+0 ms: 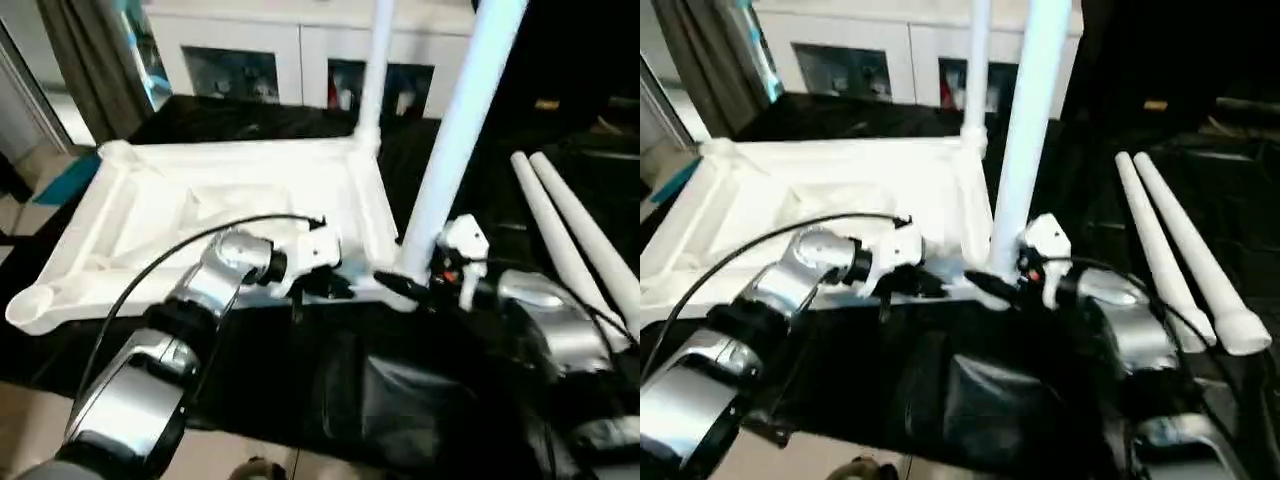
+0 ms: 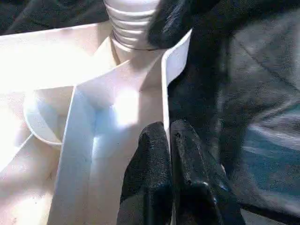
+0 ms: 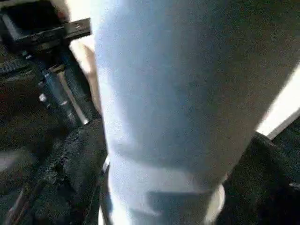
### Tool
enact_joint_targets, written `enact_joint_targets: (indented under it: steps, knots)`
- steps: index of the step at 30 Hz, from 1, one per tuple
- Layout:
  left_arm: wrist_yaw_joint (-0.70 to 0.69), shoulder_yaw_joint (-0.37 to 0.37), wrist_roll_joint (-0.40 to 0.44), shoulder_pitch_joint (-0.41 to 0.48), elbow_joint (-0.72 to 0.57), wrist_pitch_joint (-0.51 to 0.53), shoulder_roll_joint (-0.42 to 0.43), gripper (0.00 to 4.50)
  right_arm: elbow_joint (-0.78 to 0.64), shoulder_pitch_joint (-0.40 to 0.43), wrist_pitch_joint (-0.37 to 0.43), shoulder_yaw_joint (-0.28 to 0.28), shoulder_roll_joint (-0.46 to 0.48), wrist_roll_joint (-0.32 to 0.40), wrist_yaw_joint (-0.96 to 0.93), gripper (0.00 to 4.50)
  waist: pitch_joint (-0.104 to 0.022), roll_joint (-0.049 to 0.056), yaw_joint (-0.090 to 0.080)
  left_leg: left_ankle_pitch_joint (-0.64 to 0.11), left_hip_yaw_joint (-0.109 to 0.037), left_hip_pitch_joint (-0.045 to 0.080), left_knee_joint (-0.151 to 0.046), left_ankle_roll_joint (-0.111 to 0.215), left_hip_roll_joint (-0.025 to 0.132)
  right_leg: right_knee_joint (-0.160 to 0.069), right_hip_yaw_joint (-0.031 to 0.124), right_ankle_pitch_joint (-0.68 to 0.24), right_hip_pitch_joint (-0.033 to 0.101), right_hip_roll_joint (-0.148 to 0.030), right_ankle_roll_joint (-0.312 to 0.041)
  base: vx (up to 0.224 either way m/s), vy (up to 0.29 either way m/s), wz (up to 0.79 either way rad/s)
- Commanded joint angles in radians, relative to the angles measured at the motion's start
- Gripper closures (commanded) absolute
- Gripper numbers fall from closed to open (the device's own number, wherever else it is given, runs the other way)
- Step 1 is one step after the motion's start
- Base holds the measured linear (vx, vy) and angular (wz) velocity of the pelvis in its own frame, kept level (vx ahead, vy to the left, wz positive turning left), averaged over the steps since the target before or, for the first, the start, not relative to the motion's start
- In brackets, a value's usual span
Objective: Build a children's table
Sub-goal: Rotate leg to tighten
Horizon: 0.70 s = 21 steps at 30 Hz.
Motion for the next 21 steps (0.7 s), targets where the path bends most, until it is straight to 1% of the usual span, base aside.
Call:
enact_joint_targets:
  steps: [1,3,5,7,8,9,11,14,15,17,19,20,21]
  knots:
    - [-0.014,0.01,-0.039,-0.013,-0.056,-0.033,0.003,4.5,-0.044,0.011,0.022,0.009,-0.017,0.015,0.024,0.6,-0.071,-0.016,-0.005,-0.269,-0.026,0.042,-0.083,0.07,0.061,-0.068,0.036,-0.253,0.058,-0.059,-0.184,0.0,0.0,0.0]
    - [-0.02,0.013,-0.044,-0.008,-0.057,-0.038,0.005,4.5,-0.07,0.024,0.035,0.01,-0.026,0.016,0.035,0.6,-0.072,-0.016,-0.005,-0.264,-0.026,0.042,-0.082,0.073,0.061,-0.07,0.037,-0.25,0.056,-0.059,-0.18,0.0,0.0,0.0]
    - [-0.027,0.022,-0.051,-0.006,-0.052,-0.043,0.003,4.5,-0.089,0.035,0.049,0.01,-0.034,0.015,0.04,0.6,-0.075,-0.018,-0.006,-0.237,-0.026,0.037,-0.078,0.084,0.059,-0.066,0.036,-0.221,0.059,-0.059,-0.187,0.0,0.0,0.0]
    - [-0.026,0.03,-0.053,-0.005,-0.038,-0.057,-0.001,4.5,-0.093,0.043,0.05,0.014,-0.039,0.011,0.038,0.6,-0.076,-0.018,-0.008,-0.226,-0.026,0.036,-0.076,0.09,0.059,-0.063,0.035,-0.208,0.059,-0.059,-0.194,0.0,0.0,0.0]
    - [-0.025,0.034,-0.053,-0.005,-0.03,-0.059,-0.003,4.5,-0.095,0.046,0.051,0.016,-0.038,0.009,0.034,0.6,-0.08,-0.017,-0.008,-0.2,-0.024,0.036,-0.072,0.1,0.057,-0.059,0.035,-0.17,0.059,-0.058,-0.206,0.0,0.0,0.0]
    - [-0.023,0.035,-0.052,-0.006,-0.026,-0.061,-0.003,4.5,-0.097,0.048,0.052,0.015,-0.037,0.008,0.032,0.6,-0.08,-0.017,-0.008,-0.19,-0.024,0.034,-0.07,0.104,0.057,-0.057,0.035,-0.156,0.06,-0.058,-0.211,0.0,0.0,0.0]
    - [-0.022,0.036,-0.052,-0.006,-0.02,-0.063,-0.003,4.5,-0.103,0.052,0.057,0.014,-0.035,0.005,0.029,0.6,-0.083,-0.017,-0.006,-0.153,-0.024,0.032,-0.066,0.124,0.056,-0.05,0.033,-0.101,0.063,-0.057,-0.222,0.0,0.0,0.0]
    - [-0.016,0.037,-0.05,-0.007,-0.009,-0.071,-0.002,4.5,-0.105,0.056,0.057,0.014,-0.033,0.0,0.025,0.6,-0.083,-0.015,-0.006,-0.146,-0.023,0.032,-0.064,0.136,0.057,-0.048,0.031,-0.084,0.061,-0.055,-0.234,0.0,0.0,0.0]
    - [-0.013,0.034,-0.044,-0.007,-0.004,-0.078,0.001,4.5,-0.106,0.056,0.056,0.014,-0.033,-0.005,0.02,0.6,-0.083,-0.016,-0.006,-0.152,-0.023,0.033,-0.064,0.135,0.056,-0.05,0.031,-0.092,0.061,-0.056,-0.233,0.0,0.0,0.0]
    - [-0.014,0.027,-0.035,-0.005,0.003,-0.083,0.007,4.5,-0.106,0.056,0.056,0.013,-0.032,-0.008,0.016,0.6,-0.08,-0.015,-0.006,-0.18,-0.023,0.033,-0.066,0.122,0.056,-0.055,0.031,-0.139,0.062,-0.057,-0.223,0.0,0.0,0.0]
    - [-0.011,0.026,-0.031,-0.005,0.008,-0.086,0.009,4.5,-0.106,0.055,0.055,0.013,-0.03,-0.009,0.012,0.6,-0.08,-0.015,-0.007,-0.189,-0.024,0.034,-0.067,0.115,0.056,-0.057,0.031,-0.157,0.062,-0.057,-0.219,0.0,0.0,0.0]
    - [-0.008,0.025,-0.029,-0.005,0.012,-0.09,0.01,4.5,-0.105,0.055,0.054,0.013,-0.029,-0.01,0.01,0.6,-0.08,-0.015,-0.007,-0.199,-0.024,0.035,-0.068,0.106,0.056,-0.058,0.032,-0.174,0.062,-0.057,-0.214,0.0,0.0,0.0]
    - [-0.004,0.024,-0.025,-0.005,0.015,-0.093,0.011,4.5,-0.104,0.056,0.052,0.014,-0.028,-0.011,0.009,0.6,-0.08,-0.016,-0.008,-0.198,-0.024,0.035,-0.068,0.105,0.057,-0.058,0.032,-0.173,0.062,-0.057,-0.213,0.0,0.0,0.0]
